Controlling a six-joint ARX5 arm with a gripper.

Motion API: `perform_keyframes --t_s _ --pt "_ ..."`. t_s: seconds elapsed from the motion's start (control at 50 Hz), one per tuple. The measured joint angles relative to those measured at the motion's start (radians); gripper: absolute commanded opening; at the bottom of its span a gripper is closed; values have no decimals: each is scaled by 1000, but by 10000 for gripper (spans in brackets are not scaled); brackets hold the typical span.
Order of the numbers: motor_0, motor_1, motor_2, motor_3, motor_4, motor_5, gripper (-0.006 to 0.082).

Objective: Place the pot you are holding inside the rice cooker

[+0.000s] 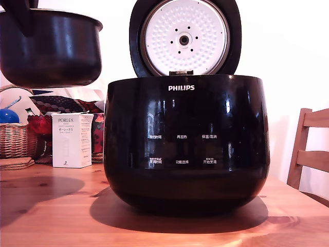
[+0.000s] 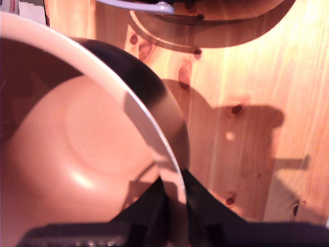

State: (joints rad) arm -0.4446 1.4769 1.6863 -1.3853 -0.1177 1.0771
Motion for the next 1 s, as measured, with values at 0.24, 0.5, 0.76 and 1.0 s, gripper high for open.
perform_keyframes --t_s 0.24,0.5,0.76,1.0 --pt "-1 0 0 0 -11 -4 -24" --pt "-59 -3 0 0 24 -38 -24" --pt "-142 -60 0 0 111 -53 -24" --pt "-234 -108 0 -3 166 -54 -24"
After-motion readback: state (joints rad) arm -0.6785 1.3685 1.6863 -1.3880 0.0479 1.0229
